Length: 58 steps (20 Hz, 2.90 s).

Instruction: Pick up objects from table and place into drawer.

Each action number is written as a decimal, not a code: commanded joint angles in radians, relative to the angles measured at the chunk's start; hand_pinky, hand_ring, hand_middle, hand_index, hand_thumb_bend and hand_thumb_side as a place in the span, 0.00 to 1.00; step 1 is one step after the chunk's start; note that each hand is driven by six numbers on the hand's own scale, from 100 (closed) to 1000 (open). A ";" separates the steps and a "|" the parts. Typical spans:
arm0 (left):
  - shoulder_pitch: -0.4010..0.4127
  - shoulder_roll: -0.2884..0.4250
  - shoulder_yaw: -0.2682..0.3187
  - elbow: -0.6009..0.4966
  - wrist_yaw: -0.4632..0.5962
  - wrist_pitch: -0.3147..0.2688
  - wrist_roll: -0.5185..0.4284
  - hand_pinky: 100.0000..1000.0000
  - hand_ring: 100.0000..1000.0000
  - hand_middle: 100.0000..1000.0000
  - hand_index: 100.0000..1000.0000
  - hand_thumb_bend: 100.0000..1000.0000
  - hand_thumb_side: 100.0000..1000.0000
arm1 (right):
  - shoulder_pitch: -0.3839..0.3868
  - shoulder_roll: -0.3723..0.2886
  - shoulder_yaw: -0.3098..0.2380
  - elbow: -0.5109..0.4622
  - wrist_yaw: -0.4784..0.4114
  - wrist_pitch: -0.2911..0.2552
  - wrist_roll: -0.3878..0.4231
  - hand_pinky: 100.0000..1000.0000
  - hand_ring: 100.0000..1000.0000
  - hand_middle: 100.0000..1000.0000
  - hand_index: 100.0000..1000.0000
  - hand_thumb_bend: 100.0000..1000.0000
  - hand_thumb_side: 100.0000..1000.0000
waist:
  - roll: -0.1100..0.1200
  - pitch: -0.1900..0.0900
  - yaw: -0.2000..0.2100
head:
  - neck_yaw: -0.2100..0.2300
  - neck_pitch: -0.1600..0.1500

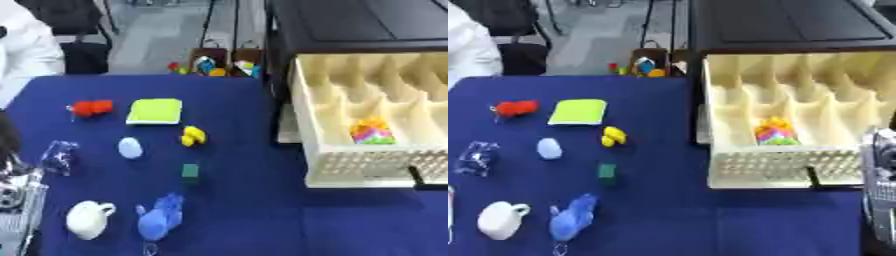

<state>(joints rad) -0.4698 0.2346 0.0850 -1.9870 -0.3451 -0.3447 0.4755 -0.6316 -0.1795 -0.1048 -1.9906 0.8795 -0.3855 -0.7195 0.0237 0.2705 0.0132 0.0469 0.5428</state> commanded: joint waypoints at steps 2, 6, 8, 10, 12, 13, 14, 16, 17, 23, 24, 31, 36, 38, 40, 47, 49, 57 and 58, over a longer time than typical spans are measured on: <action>-0.029 0.055 0.026 -0.013 -0.107 0.042 -0.014 0.61 0.77 0.80 0.94 0.47 1.00 | -0.008 -0.008 -0.002 -0.009 -0.001 -0.004 -0.003 0.59 0.63 0.66 0.75 0.00 1.00 | 0.000 -0.022 0.000 | -0.004 -0.014; -0.044 0.106 0.036 -0.013 -0.235 0.127 -0.034 0.62 0.77 0.80 0.94 0.51 1.00 | -0.006 -0.010 -0.001 -0.009 -0.002 -0.004 -0.001 0.59 0.63 0.66 0.75 0.00 1.00 | 0.001 -0.025 0.002 | -0.002 -0.011; -0.050 0.145 0.028 -0.013 -0.279 0.176 -0.062 0.62 0.77 0.80 0.93 0.54 1.00 | -0.004 -0.010 0.001 -0.009 -0.003 -0.004 0.000 0.59 0.63 0.66 0.75 0.00 1.00 | 0.002 -0.028 0.002 | -0.001 -0.008; -0.047 0.197 0.015 -0.013 -0.307 0.222 -0.102 0.62 0.77 0.79 0.93 0.58 1.00 | -0.003 -0.012 0.002 -0.009 -0.004 -0.004 0.002 0.59 0.63 0.66 0.75 0.00 1.00 | 0.004 -0.031 0.002 | -0.001 -0.003; -0.040 0.250 -0.001 -0.013 -0.314 0.269 -0.154 0.62 0.77 0.80 0.94 0.67 1.00 | -0.003 -0.012 0.003 -0.009 -0.004 -0.005 0.003 0.59 0.63 0.66 0.75 0.00 1.00 | 0.005 -0.034 -0.001 | 0.001 0.010; -0.034 0.276 -0.009 -0.013 -0.314 0.292 -0.185 0.62 0.77 0.79 0.94 0.70 1.00 | -0.003 -0.013 0.004 -0.009 -0.004 -0.005 0.004 0.59 0.63 0.66 0.75 0.00 1.00 | 0.006 -0.036 -0.002 | 0.003 0.023; -0.029 0.299 -0.016 -0.013 -0.313 0.314 -0.216 0.62 0.77 0.80 0.95 0.74 1.00 | -0.003 -0.013 0.004 -0.009 -0.005 -0.006 0.005 0.59 0.63 0.66 0.75 0.00 1.00 | 0.006 -0.037 -0.004 | 0.006 0.035; -0.013 0.354 -0.029 -0.013 -0.307 0.361 -0.280 0.62 0.77 0.80 0.96 0.80 1.00 | -0.003 -0.015 0.005 -0.009 -0.005 -0.006 0.006 0.59 0.63 0.66 0.75 0.00 1.00 | 0.006 -0.039 -0.008 | 0.016 0.059; -0.006 0.381 -0.034 -0.013 -0.305 0.383 -0.309 0.62 0.78 0.80 0.96 0.81 1.00 | -0.003 -0.016 0.006 -0.009 -0.005 -0.006 0.007 0.59 0.63 0.66 0.75 0.00 1.00 | 0.006 -0.041 -0.009 | 0.022 0.067; 0.033 0.543 -0.072 -0.013 -0.260 0.485 -0.467 0.65 0.80 0.83 1.00 0.81 1.00 | 0.000 -0.018 0.010 -0.009 -0.008 -0.008 0.013 0.59 0.63 0.66 0.75 0.00 1.00 | 0.009 -0.049 -0.010 | 0.044 0.086; 0.037 0.565 -0.075 -0.013 -0.252 0.497 -0.487 0.65 0.80 0.83 1.00 0.81 1.00 | 0.000 -0.019 0.011 -0.009 -0.008 -0.008 0.013 0.59 0.63 0.66 0.75 0.00 1.00 | 0.009 -0.051 -0.011 | 0.047 0.086; 0.095 0.712 -0.123 -0.013 -0.183 0.571 -0.663 0.71 0.86 0.87 1.00 0.85 1.00 | 0.001 -0.021 0.013 -0.009 -0.011 -0.009 0.017 0.58 0.63 0.66 0.75 0.00 1.00 | 0.009 -0.060 -0.017 | 0.042 0.084; 0.131 0.789 -0.150 -0.013 -0.141 0.618 -0.803 0.73 0.87 0.89 1.00 0.92 0.91 | 0.001 -0.023 0.014 -0.009 -0.011 -0.009 0.018 0.58 0.63 0.66 0.75 0.00 1.00 | 0.008 -0.063 -0.020 | 0.037 0.076; 0.143 0.811 -0.157 -0.013 -0.118 0.635 -0.854 0.74 0.87 0.89 1.00 0.96 0.87 | 0.001 -0.023 0.014 -0.009 -0.012 -0.010 0.018 0.58 0.63 0.66 0.75 0.00 1.00 | 0.007 -0.064 -0.020 | 0.035 0.071; 0.154 0.826 -0.162 -0.013 -0.104 0.656 -0.900 0.74 0.88 0.89 1.00 1.00 0.82 | 0.001 -0.024 0.014 -0.009 -0.012 -0.010 0.018 0.58 0.63 0.66 0.75 0.00 1.00 | 0.007 -0.063 -0.020 | 0.036 0.067; 0.169 0.861 -0.192 -0.013 -0.103 0.761 -1.091 0.74 0.86 0.88 1.00 1.00 0.72 | 0.002 -0.024 0.015 -0.009 -0.012 -0.009 0.017 0.58 0.63 0.66 0.75 0.00 1.00 | 0.007 -0.061 -0.023 | 0.037 0.057; 0.166 0.868 -0.206 -0.013 -0.118 0.783 -1.144 0.74 0.86 0.88 1.00 0.98 0.69 | 0.002 -0.023 0.015 -0.009 -0.013 -0.008 0.016 0.58 0.63 0.66 0.75 0.00 1.00 | 0.007 -0.061 -0.024 | 0.037 0.054; 0.185 0.879 -0.268 -0.013 -0.138 0.831 -1.225 0.65 0.78 0.81 0.98 0.81 0.57 | -0.001 -0.022 0.015 -0.009 -0.014 -0.008 0.013 0.58 0.63 0.65 0.75 0.00 1.00 | 0.006 -0.053 -0.031 | 0.036 0.045; 0.192 0.880 -0.276 -0.013 -0.137 0.843 -1.229 0.63 0.77 0.80 0.98 0.81 0.57 | -0.002 -0.022 0.015 -0.009 -0.014 -0.008 0.013 0.58 0.63 0.65 0.75 0.00 1.00 | 0.005 -0.051 -0.032 | 0.037 0.043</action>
<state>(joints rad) -0.2734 1.0690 -0.1917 -1.9876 -0.4797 0.4713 -0.7329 -0.6187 -0.1822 -0.0919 -1.9906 0.8733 -0.3924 -0.7025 0.0286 0.2329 -0.0186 0.0836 0.5966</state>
